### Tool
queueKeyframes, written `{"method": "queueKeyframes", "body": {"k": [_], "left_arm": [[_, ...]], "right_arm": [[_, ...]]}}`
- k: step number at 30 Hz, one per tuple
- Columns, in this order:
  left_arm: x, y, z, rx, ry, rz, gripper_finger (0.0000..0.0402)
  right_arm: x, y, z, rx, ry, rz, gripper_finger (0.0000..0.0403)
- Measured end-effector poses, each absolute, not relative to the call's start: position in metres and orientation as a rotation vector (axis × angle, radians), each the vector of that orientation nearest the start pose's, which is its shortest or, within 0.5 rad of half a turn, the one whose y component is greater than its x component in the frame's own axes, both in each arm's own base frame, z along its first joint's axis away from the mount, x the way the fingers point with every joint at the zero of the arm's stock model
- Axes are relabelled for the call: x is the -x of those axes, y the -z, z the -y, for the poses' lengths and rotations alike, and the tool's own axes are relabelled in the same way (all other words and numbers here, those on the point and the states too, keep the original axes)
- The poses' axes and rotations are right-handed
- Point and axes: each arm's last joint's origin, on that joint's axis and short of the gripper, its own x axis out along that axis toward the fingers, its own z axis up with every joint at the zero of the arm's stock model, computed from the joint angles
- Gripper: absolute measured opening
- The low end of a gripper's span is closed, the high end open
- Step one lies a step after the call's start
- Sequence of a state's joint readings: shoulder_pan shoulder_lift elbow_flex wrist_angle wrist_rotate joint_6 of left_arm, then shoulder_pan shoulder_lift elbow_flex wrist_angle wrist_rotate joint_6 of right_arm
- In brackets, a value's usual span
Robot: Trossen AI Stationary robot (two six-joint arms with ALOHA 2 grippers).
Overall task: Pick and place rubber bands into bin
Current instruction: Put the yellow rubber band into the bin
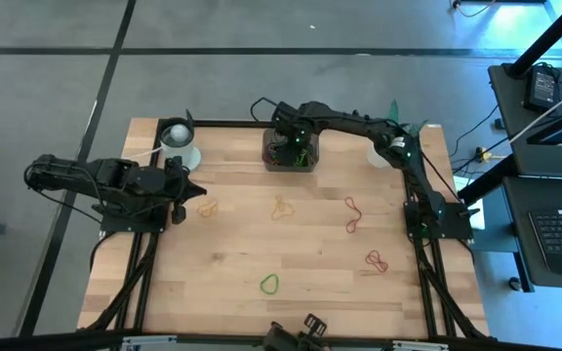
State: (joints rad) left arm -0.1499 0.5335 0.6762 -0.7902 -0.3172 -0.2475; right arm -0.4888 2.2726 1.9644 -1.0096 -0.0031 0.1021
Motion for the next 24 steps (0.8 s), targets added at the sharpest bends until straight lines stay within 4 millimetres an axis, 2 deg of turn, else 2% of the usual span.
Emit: {"method": "queueKeyframes", "body": {"k": [5, 9, 14, 20, 24], "left_arm": [[-0.103, -0.275, 0.006, 0.082, -0.243, -0.605, 0.0003], [-0.103, -0.275, 0.006, 0.102, -0.249, -0.603, 0.0003], [-0.103, -0.275, 0.006, 0.113, -0.254, -0.601, 0.0003], [-0.103, -0.275, 0.006, 0.128, -0.261, -0.595, 0.0003], [-0.103, -0.275, 0.005, 0.149, -0.292, -0.586, 0.0003]], "right_arm": [[-0.407, -0.199, 0.218, -0.425, 0.467, -1.291, 0.0106], [-0.404, -0.212, 0.215, -0.445, 0.434, -1.27, 0.0121], [-0.398, -0.226, 0.215, -0.421, 0.426, -1.252, 0.0124], [-0.393, -0.226, 0.217, -0.411, 0.39, -1.288, 0.0124], [-0.391, -0.225, 0.221, -0.367, 0.472, -1.301, 0.0124]]}}
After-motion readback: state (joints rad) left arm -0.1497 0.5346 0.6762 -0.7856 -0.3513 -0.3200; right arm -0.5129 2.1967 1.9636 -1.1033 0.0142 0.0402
